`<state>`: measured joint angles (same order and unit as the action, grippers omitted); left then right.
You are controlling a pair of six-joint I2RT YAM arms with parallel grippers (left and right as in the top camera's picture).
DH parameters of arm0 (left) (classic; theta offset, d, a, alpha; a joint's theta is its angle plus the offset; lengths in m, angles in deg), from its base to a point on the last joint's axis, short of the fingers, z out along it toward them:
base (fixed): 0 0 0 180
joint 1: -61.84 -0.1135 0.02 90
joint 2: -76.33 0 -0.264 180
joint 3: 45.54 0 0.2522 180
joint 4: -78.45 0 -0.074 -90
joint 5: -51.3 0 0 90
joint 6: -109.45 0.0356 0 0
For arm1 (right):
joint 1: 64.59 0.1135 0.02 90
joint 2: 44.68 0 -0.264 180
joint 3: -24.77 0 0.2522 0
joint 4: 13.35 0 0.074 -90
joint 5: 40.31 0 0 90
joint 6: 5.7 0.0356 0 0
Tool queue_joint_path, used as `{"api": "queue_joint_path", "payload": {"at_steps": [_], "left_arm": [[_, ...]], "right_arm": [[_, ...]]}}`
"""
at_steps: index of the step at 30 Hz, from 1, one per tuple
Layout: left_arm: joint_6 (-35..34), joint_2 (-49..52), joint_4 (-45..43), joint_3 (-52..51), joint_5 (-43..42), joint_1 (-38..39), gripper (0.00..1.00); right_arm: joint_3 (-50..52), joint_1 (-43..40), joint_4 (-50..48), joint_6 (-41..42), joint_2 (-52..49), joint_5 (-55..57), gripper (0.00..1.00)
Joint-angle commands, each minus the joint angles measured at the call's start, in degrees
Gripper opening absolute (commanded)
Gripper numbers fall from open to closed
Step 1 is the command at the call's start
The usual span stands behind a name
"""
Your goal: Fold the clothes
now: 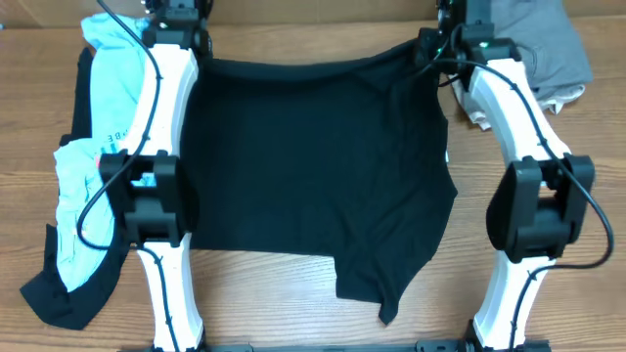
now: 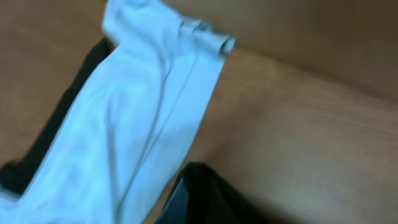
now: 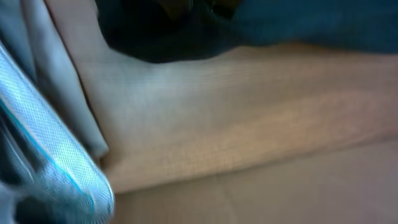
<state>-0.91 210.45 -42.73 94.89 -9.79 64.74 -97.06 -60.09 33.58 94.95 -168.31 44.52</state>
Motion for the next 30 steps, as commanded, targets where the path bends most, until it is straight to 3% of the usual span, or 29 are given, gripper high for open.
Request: {"api": "queue_joint_path", "payload": {"at_steps": [1,8,14,22,30], "left_arm": [[1.11,1.51,-4.96,0.28,-2.1,-0.35,0.04],[4.17,1.51,-7.15,2.1,-9.09,-1.92,0.04],[4.81,1.4,6.56,5.31,-9.07,-3.02,0.04],[5.01,1.4,26.43,9.84,-9.31,-3.74,0.04],[4.96,1.42,38.05,9.42,-9.29,-3.74,0.04]], "right_arm": [[-0.52,-0.42,-4.2,-0.28,0.11,-0.02,0.04],[-0.52,-0.46,-7.1,-0.28,0.13,-0.2,0.05],[-2.64,-0.5,5.9,-0.17,0.72,-8.22,0.05],[-3.89,-1.6,26.23,0.44,6.34,-9.29,0.05],[-2.64,-4.59,41.03,-0.31,8.33,-8.85,0.05]]}}
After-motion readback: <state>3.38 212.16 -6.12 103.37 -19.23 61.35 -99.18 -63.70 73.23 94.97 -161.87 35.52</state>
